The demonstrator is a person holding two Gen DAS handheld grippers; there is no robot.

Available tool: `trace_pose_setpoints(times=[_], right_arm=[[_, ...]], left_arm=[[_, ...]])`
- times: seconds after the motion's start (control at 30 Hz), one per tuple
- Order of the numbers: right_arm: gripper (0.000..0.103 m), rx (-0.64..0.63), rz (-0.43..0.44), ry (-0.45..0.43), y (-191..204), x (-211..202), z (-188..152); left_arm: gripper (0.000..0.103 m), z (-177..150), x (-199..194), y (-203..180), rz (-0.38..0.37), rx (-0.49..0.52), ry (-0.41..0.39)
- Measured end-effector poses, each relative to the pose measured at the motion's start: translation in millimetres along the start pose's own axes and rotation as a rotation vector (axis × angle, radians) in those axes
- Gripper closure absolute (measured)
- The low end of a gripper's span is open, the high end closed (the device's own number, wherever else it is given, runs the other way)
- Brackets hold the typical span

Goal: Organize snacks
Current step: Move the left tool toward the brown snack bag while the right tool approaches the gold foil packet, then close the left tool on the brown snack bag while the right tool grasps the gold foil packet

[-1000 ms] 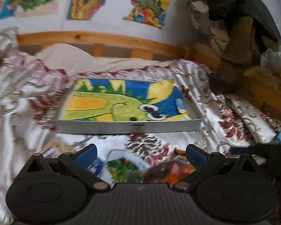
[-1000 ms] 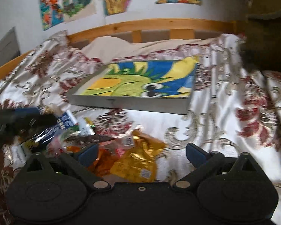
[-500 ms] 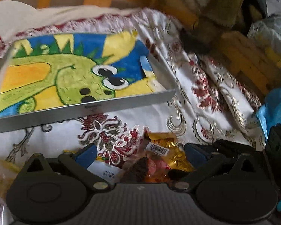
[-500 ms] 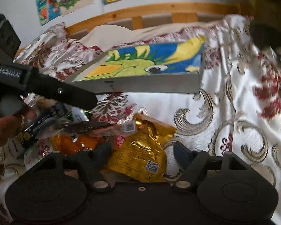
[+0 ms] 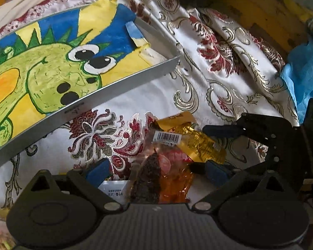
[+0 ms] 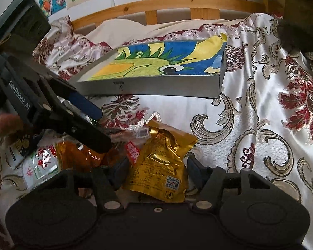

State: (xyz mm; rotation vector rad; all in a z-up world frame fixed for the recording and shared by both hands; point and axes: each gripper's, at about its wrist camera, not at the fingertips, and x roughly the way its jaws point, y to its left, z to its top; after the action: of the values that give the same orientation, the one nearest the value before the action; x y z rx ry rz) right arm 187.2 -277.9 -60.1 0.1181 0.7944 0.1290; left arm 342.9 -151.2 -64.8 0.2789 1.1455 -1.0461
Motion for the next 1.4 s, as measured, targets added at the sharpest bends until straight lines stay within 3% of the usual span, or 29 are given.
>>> trace_pose_setpoints(times=[0.2, 0.37, 0.6, 0.63, 0.8, 1.0, 1.2, 1.4], right_arm=[[0.039, -0.010, -0.002, 0.009, 0.0, -0.1, -0.7], [0.039, -0.014, 0.003, 0.012, -1.0, 0.6, -0.8], [0.035, 0.016, 0.023, 0.010, -4.3, 1.7, -0.6], [0.034, 0.023, 0.028, 0.010, -4.9, 1.9, -0.7], [0.033, 0.041, 0.040, 0.008, -6.8, 1.4, -0.5], [0.042, 0.048, 0.043, 0.021, -8.5, 1.6, 1.0], [0.062, 0.003, 0.042, 0.029, -1.2, -0.9, -0.1], [0.067, -0.001, 0.035, 0.009, -1.3, -7.4, 1.1]], left_arm=[[0.006, 4.7, 14.5, -9.5, 0.023, 0.077, 0.090], [0.013, 8.0, 27.3, -12.8, 0.047, 0.101, 0.161], [0.037, 9.4, 16.9, 2.1, 0.032, -0.019, 0.129], [0.044, 8.9, 15.5, 3.3, 0.029, -0.038, 0.125], [0.045, 6.5, 12.3, -3.9, 0.088, -0.070, 0.117], [0.049, 4.7, 4.1, -20.6, 0.152, -0.118, 0.062], [0.054, -1.1, 1.5, -36.2, 0.192, -0.156, 0.015], [0.055, -10.4, -11.8, -38.2, 0.224, -0.201, -0.042]])
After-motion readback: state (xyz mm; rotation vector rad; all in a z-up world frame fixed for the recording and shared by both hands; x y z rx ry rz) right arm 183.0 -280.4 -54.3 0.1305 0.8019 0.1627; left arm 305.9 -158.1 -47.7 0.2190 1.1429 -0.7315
